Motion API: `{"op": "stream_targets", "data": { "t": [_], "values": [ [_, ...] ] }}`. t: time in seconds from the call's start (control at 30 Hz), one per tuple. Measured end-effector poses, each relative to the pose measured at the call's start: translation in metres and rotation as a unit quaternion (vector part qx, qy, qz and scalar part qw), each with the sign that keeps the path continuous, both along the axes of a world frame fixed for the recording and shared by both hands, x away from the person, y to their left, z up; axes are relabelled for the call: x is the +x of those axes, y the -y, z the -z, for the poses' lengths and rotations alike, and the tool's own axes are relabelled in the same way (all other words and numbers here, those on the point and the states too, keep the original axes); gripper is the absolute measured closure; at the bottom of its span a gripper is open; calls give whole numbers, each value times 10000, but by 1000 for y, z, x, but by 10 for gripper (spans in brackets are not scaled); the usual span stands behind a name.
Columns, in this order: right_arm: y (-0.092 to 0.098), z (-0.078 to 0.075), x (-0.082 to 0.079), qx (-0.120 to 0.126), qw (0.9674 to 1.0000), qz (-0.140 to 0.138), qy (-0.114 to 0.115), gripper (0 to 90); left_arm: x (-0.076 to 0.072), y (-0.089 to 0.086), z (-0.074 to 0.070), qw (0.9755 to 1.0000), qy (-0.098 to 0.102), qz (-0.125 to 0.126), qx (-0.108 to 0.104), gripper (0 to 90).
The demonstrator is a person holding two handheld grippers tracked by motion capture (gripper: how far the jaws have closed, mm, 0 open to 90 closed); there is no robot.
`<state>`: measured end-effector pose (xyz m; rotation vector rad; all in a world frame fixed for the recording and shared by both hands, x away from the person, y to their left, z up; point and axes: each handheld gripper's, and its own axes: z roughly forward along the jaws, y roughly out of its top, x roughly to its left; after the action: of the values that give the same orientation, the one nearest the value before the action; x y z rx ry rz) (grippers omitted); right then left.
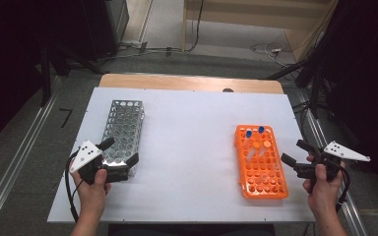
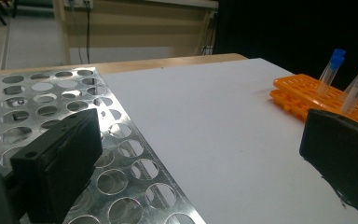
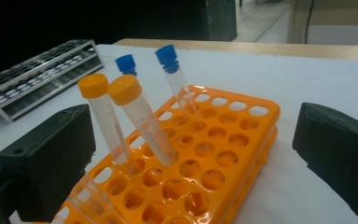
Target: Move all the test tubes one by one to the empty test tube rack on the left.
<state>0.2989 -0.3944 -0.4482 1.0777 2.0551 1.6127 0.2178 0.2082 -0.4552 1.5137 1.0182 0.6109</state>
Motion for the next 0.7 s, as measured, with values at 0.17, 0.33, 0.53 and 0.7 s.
{"op": "stream_targets", "data": {
  "t": [0.17,0.33,0.53,0.7],
  "values": [
    [-7,-2,-2,-168,9995,-264,-27,43,-2,2,-1,10000,22,10,24,0],
    [-12,-6,-8,-108,9985,-528,44,143,-1,5,1,10000,-30,69,28,0],
    [-20,-11,-17,-139,9956,-920,126,301,-1,4,1,10000,-83,30,-21,0],
    [-20,-5,-16,-160,9912,-1316,-36,403,-1,3,1,9999,-100,20,-42,0]
  ]
}}
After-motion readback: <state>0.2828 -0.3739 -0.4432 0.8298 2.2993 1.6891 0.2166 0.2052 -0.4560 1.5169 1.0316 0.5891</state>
